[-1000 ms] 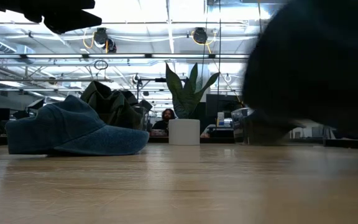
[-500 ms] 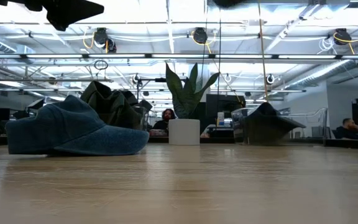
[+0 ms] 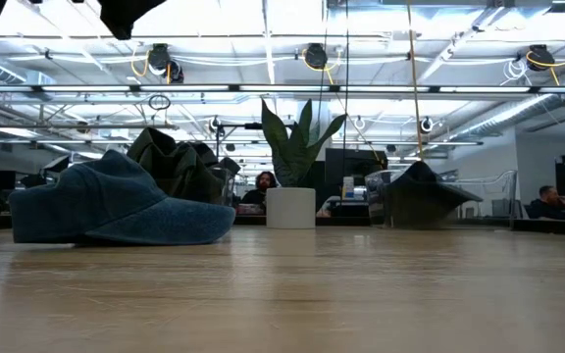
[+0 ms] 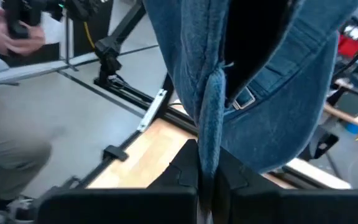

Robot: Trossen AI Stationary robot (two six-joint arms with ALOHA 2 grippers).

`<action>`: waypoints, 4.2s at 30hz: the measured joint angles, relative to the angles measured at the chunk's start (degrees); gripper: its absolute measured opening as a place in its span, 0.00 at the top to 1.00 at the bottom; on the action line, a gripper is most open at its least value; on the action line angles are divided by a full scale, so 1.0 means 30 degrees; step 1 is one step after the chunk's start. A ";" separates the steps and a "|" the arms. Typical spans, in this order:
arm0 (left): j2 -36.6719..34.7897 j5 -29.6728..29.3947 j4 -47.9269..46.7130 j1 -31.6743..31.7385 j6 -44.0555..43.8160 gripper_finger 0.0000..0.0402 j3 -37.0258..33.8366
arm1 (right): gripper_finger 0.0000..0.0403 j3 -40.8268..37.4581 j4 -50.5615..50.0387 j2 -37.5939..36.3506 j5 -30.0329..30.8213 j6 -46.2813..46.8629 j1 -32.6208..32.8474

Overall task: Pick & Place hat
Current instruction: Put the right blue cap into the right transparent bin

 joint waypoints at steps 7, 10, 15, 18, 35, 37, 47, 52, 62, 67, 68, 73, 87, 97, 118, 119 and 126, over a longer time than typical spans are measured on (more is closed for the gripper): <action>0.0149 0.1529 0.0390 0.0644 -0.0131 0.14 0.0922 | 1.00 -0.0007 0.2027 0.0787 -0.2240 -0.1358 -0.1473; 0.0550 0.1911 0.0162 0.0852 0.0181 0.14 0.1772 | 1.00 -0.0007 0.2848 0.1051 -0.3024 -0.1967 -0.1908; 0.1713 0.2508 -0.1523 0.1255 0.0452 0.14 0.3847 | 1.00 -0.0022 0.3821 0.1146 -0.3394 -0.2921 -0.2250; 0.2598 0.2595 -0.2084 0.1588 0.0710 0.14 0.5075 | 1.00 -0.0022 0.4434 0.1131 -0.3825 -0.3420 -0.2288; 0.5340 0.8154 -0.2273 0.2590 0.0139 0.15 0.8697 | 1.00 -0.0015 0.4986 0.1139 -0.3864 -0.4710 -0.2550; 0.5326 0.8579 -0.2244 0.2590 -0.0122 0.18 0.8714 | 1.00 -0.0015 0.4929 0.1139 -0.3810 -0.4724 -0.2565; 0.5319 0.8703 -0.2371 0.2441 -0.0204 0.71 0.8721 | 0.99 -0.0015 0.5053 0.1134 -0.3003 -0.4641 -0.2638; 0.5289 0.9005 -0.1725 0.2451 0.0647 0.96 0.8721 | 0.94 -0.0015 0.5149 0.1102 -0.2329 -0.3779 -0.2660; 0.4998 0.4962 -0.1229 0.2517 0.4494 0.98 0.8721 | 0.69 -0.0007 0.5199 0.0277 0.6406 -0.0398 -0.1588; 0.4981 0.3151 -0.1543 0.2514 0.7566 0.98 0.8721 | 0.54 0.0000 0.5371 -0.0524 0.9916 0.2038 -0.1037; 0.4978 0.2654 -0.1717 0.2532 0.8191 0.98 0.8721 | 0.51 0.0000 0.5361 -0.0647 1.0371 0.2656 -0.0947; 0.4977 0.0615 -0.2084 0.2496 1.0769 0.98 0.8721 | 0.44 0.0000 0.4801 -0.1597 1.1201 0.6252 -0.0352; 0.4976 -0.2099 -0.1931 0.2227 1.7611 0.98 0.8721 | 0.42 -0.0526 -0.0949 -0.4479 1.1155 1.8516 0.1825; 0.4976 -0.4838 -0.2001 0.1352 2.5042 0.98 0.8721 | 0.43 -0.1394 -0.0586 -0.5526 1.0945 2.2036 0.1901; 0.5922 -0.6662 0.1607 0.1846 2.7653 0.98 0.8724 | 0.45 -0.1413 0.2882 -0.3577 1.0136 2.2336 0.1001; 0.6020 -0.6733 0.1621 0.1913 2.7603 0.98 0.8743 | 0.46 -0.1413 0.2959 -0.3481 1.0130 2.2386 0.0931; 0.6259 -0.7068 0.1491 0.2001 2.7238 0.98 0.8735 | 0.52 -0.1413 0.4204 -0.2949 0.9157 2.1983 0.0393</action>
